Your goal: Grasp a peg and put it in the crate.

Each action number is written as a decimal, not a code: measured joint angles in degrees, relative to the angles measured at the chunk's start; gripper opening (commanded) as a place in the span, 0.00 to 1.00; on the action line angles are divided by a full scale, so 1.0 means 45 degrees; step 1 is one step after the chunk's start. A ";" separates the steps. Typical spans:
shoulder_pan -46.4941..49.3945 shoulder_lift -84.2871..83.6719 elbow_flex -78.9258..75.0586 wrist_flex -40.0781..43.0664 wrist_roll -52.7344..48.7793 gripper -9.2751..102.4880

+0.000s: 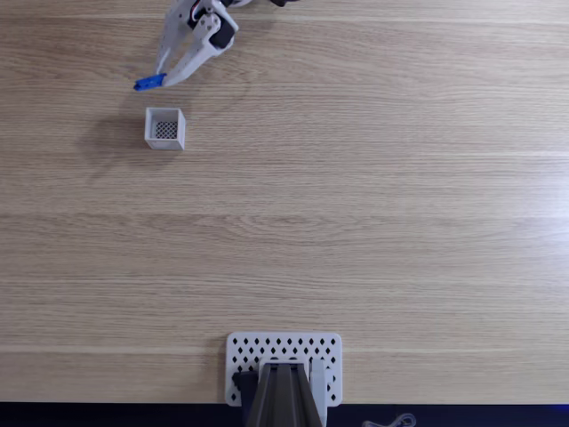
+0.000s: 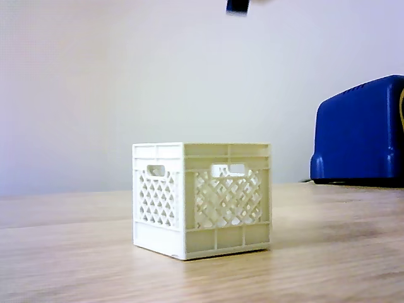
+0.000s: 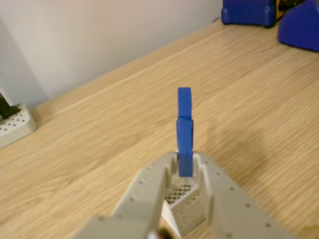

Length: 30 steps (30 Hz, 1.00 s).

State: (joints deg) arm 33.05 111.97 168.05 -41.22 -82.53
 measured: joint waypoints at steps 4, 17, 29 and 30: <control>0.0000 -0.1289 -0.0820 -0.0215 0.0176 0.08; -0.0566 -0.4531 -0.2852 -0.0293 0.0176 0.08; -0.0566 -0.5469 -0.3887 -0.0293 0.0176 0.08; -0.0566 -0.5508 -0.3887 -0.0293 0.0176 0.08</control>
State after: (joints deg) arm 30.50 87.19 150.56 -42.54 -81.74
